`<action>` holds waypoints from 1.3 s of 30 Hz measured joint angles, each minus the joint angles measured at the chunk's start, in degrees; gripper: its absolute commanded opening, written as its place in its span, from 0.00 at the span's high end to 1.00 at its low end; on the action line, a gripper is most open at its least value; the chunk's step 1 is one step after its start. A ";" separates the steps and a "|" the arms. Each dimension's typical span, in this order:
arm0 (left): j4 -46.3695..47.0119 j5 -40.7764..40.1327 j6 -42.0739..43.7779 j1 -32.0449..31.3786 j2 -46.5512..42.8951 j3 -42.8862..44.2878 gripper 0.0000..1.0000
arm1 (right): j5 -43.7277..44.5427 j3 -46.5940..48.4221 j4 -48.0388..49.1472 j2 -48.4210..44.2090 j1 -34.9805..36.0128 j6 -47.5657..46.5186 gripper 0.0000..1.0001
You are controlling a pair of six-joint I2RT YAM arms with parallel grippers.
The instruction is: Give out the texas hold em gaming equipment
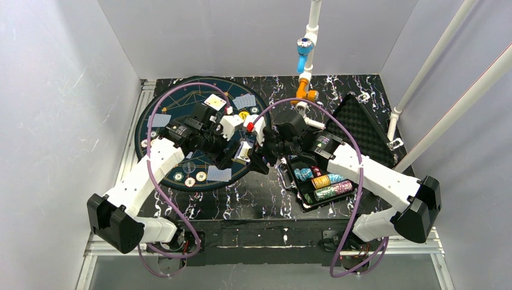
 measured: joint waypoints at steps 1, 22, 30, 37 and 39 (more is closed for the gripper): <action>-0.55 1.29 -0.24 0.55 0.13 0.33 0.31 | 0.00 0.00 -0.24 0.00 0.00 -0.04 0.99; -0.48 44.61 -25.99 20.35 7.89 8.52 0.28 | 2.62 0.00 3.26 -0.46 0.11 -1.49 0.99; 1.79 46.73 -28.41 14.19 7.91 6.12 0.52 | 2.40 0.00 4.04 -0.46 0.11 -1.49 0.99; 3.67 50.07 -31.30 13.38 8.09 4.87 0.97 | 2.34 0.00 4.04 -0.13 0.11 -1.60 0.95; 4.13 50.82 -32.02 13.62 8.26 4.87 1.00 | 2.51 0.00 4.17 -0.09 0.09 -1.81 0.74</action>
